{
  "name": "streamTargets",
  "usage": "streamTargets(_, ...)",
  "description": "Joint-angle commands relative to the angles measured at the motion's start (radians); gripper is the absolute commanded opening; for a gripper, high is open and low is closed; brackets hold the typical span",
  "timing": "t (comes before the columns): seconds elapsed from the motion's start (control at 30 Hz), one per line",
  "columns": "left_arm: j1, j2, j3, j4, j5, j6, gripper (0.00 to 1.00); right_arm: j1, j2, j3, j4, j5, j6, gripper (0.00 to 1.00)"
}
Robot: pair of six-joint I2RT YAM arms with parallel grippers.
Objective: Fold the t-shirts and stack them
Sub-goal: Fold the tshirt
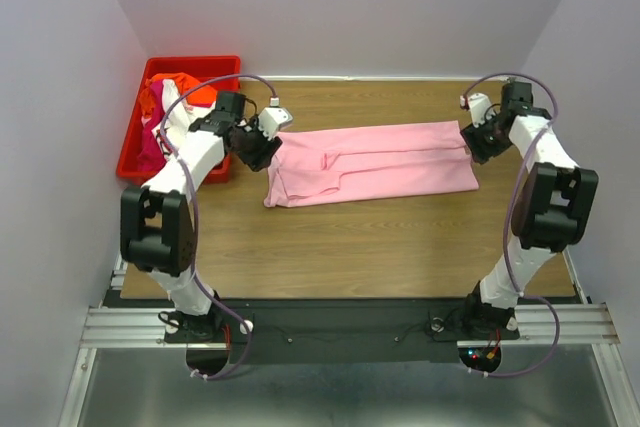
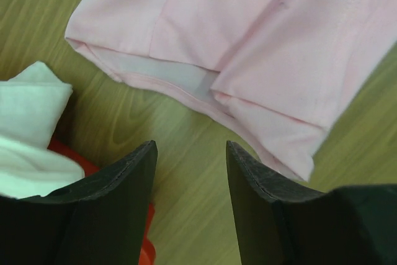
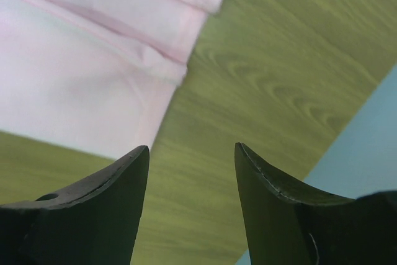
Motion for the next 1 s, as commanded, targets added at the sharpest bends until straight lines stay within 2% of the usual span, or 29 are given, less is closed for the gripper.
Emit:
streamTargets(0.0, 0.002, -0.127, -0.112, -0.060, 0.090, -0.041, 0.60, -0.048, -0.070, -0.054, -0.028, -0.076, 0.067, 0.62)
streamTargets(0.1, 0.002, -0.159, -0.198, -0.037, 0.119, -0.071, 0.60, -0.075, -0.052, -0.067, -0.063, -0.132, 0.105, 0.60)
streamTargets(0.3, 0.002, -0.154, -0.261, 0.001, 0.164, -0.148, 0.61, -0.103, 0.013, -0.065, -0.101, -0.201, 0.168, 0.57)
streamTargets(0.77, 0.002, -0.087, -0.243, 0.027, 0.188, -0.226, 0.60, -0.122, 0.151, -0.012, -0.114, -0.241, 0.239, 0.55)
streamTargets(0.97, 0.002, -0.052, -0.244, 0.018, 0.231, -0.236, 0.51, -0.126, 0.151, -0.001, -0.120, -0.252, 0.246, 0.47)
